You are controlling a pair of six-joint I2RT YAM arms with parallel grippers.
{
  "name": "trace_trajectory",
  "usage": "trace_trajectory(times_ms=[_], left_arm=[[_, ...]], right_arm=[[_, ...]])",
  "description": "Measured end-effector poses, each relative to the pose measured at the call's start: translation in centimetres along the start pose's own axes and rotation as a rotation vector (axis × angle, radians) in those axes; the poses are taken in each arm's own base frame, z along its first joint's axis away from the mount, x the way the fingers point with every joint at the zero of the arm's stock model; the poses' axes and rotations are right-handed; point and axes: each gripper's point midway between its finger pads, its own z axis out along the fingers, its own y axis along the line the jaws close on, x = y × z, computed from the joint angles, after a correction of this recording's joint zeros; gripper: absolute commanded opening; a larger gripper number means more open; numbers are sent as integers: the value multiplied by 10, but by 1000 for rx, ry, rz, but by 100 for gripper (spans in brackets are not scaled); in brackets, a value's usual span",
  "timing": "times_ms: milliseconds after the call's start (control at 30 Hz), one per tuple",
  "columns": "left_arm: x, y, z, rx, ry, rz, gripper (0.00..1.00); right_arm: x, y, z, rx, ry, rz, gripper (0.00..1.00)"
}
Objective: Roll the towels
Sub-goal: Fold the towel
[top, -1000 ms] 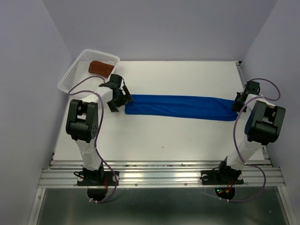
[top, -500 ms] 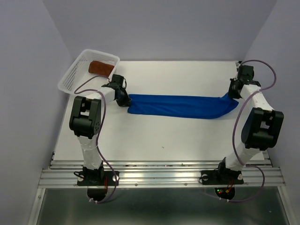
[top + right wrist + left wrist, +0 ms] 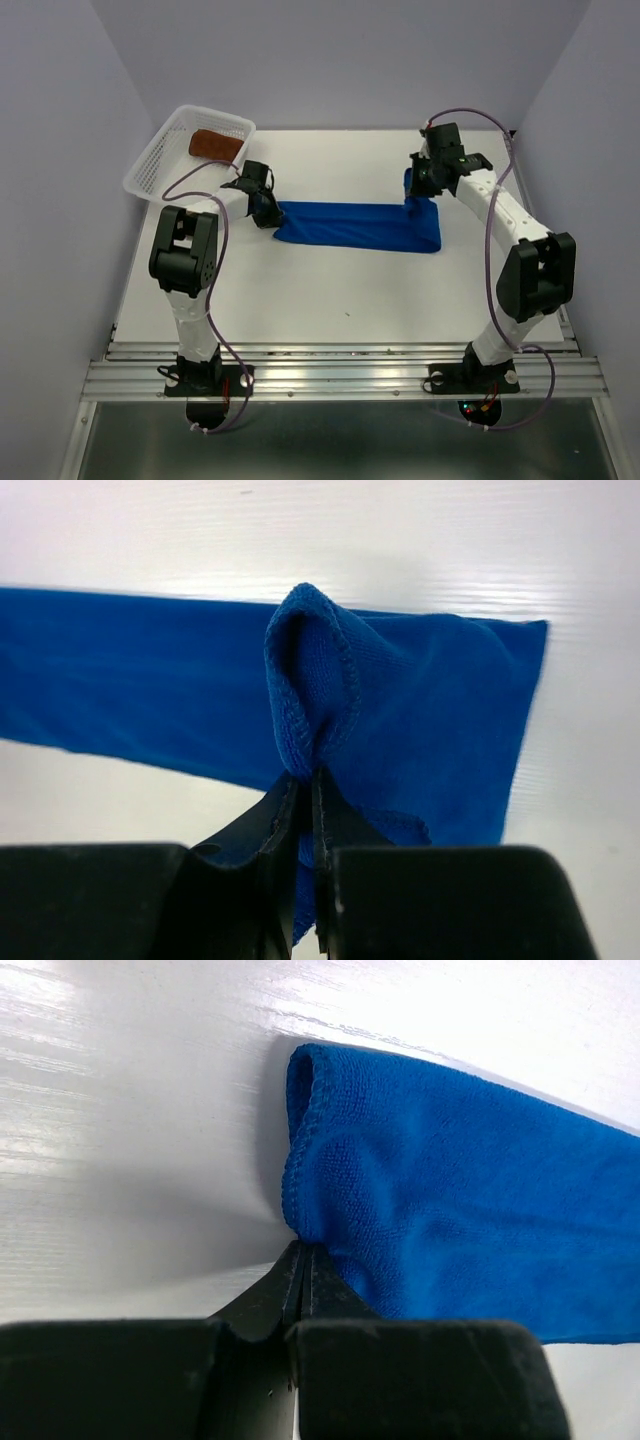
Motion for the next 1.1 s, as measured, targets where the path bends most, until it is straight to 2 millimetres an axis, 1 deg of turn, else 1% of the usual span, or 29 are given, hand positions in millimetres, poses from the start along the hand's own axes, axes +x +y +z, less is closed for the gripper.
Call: trace_trajectory(times_ms=[33,67,133,200,233,267,367,467,533,667,867,1100], left_arm=[[0,1,0,-5,-6,0,0],[-1,3,-1,-18,-13,-1,0],[-2,5,-2,-32,-21,-2,0],[-3,9,-3,-64,-36,0,0],[-3,11,-4,-75,-38,0,0],[-3,13,-5,-88,-41,-1,0],[-2,20,-8,-119,-49,-6,0],[0,23,-10,-133,-51,-8,0],[1,24,-12,-136,-51,-9,0],[3,26,-13,-138,-48,-10,0],[3,26,-13,-138,-48,-10,0],[3,26,-13,-138,-47,-11,0]], right_arm=[[2,16,0,-35,2,4,3],[5,37,-1,-83,2,17,3],[8,67,-4,-148,-1,15,3],[9,108,-9,-241,-8,22,3],[8,122,-10,-270,-12,22,3],[8,142,-12,-314,-16,24,3],[7,186,-12,-406,-19,17,4],[12,222,-10,-472,-7,12,4],[15,239,-6,-499,-1,15,4],[19,258,3,-520,12,21,4],[27,278,18,-547,47,31,4],[31,303,25,-599,57,37,4]])
